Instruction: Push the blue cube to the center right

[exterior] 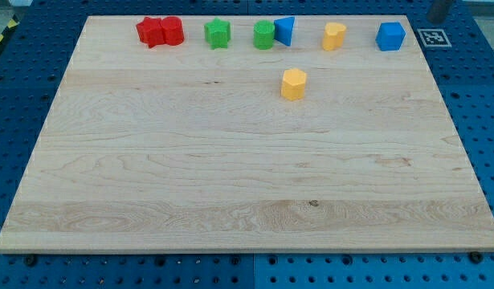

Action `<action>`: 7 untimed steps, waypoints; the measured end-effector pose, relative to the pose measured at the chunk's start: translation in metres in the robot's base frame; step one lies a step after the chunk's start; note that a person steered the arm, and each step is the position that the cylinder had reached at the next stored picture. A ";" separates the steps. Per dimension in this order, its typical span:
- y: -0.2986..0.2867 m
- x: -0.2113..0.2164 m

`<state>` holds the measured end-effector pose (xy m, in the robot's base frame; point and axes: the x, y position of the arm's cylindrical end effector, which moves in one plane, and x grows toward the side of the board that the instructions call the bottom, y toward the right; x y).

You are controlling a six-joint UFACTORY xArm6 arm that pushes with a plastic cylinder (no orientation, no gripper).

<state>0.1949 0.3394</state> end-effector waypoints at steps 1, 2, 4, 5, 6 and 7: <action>-0.002 -0.002; -0.054 -0.002; -0.157 -0.002; -0.136 0.004; -0.119 0.021; -0.109 0.045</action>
<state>0.2401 0.2305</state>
